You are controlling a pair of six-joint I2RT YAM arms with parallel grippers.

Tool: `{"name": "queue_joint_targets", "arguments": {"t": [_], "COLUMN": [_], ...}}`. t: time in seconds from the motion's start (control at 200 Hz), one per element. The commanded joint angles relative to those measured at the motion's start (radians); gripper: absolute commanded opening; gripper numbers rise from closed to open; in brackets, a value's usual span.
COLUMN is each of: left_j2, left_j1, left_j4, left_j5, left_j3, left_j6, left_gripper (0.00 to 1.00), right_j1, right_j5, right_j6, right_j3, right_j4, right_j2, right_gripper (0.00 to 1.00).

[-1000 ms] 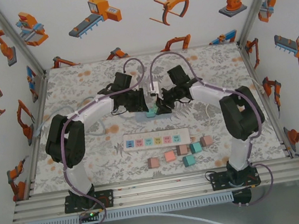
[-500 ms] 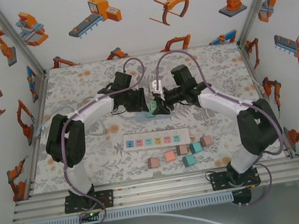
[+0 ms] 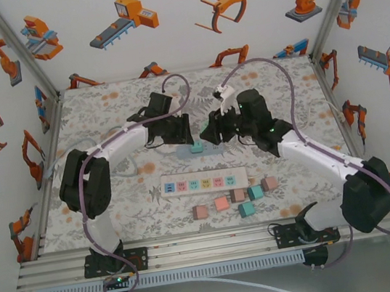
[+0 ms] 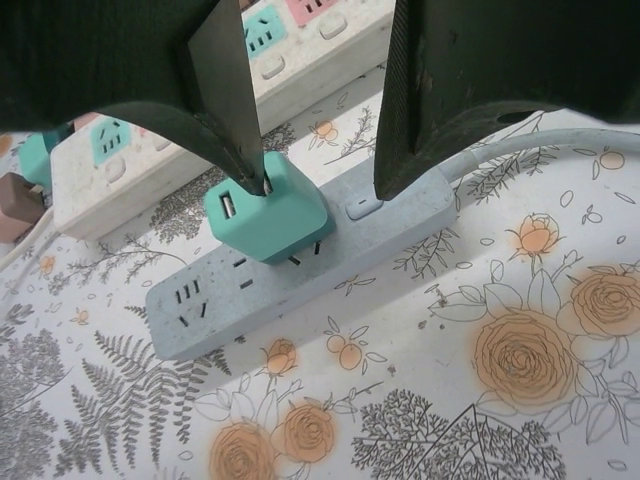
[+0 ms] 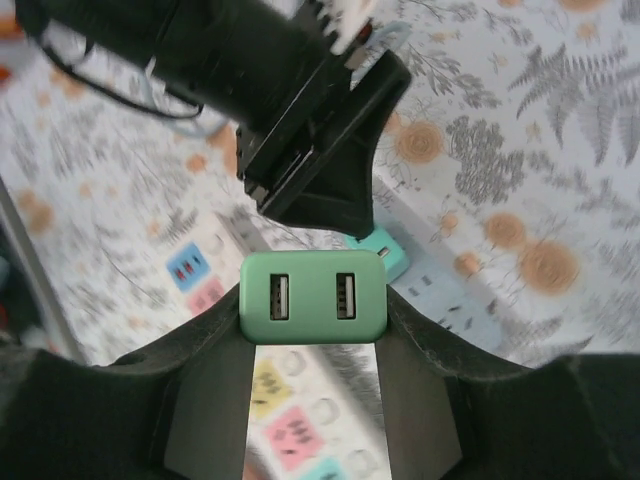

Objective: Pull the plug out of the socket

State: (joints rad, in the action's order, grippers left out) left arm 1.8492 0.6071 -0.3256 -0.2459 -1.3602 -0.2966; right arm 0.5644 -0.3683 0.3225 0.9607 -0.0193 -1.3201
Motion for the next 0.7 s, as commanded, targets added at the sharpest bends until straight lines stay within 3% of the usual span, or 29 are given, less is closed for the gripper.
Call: {"name": "queue_joint_targets", "arguments": {"t": [0.0, 0.29, 0.501, 0.566, 0.696], "left_j2": [-0.135, -0.633, -0.926, -0.966, -1.003], "left_j1": [-0.003, -0.002, 0.009, 0.012, 0.015], "left_j4": [0.046, 0.154, -0.089, -0.14, -0.208], "left_j5": [0.002, -0.05, -0.209, -0.205, -0.24], "left_j3": [0.032, 0.328, 0.4, 0.412, 0.434], "left_j6": [0.056, 0.217, 0.607, 0.678, 0.784], "left_gripper": [0.48, 0.5, 0.68, 0.72, 0.91], "right_j1": [0.02, 0.19, 0.396, 0.446, 0.571], "right_j5": [0.163, 0.372, 0.57, 0.59, 0.625], "right_j6": [0.403, 0.763, 1.198, 1.318, 1.537], "right_j3": [0.023, -0.084, -0.182, -0.182, -0.182], "right_j4": [0.106, 0.317, 0.489, 0.555, 0.639], "right_j2": [0.029, 0.168, 0.237, 0.221, 0.187], "right_gripper": [0.0, 0.0, 0.0, 0.0, 0.0]}}
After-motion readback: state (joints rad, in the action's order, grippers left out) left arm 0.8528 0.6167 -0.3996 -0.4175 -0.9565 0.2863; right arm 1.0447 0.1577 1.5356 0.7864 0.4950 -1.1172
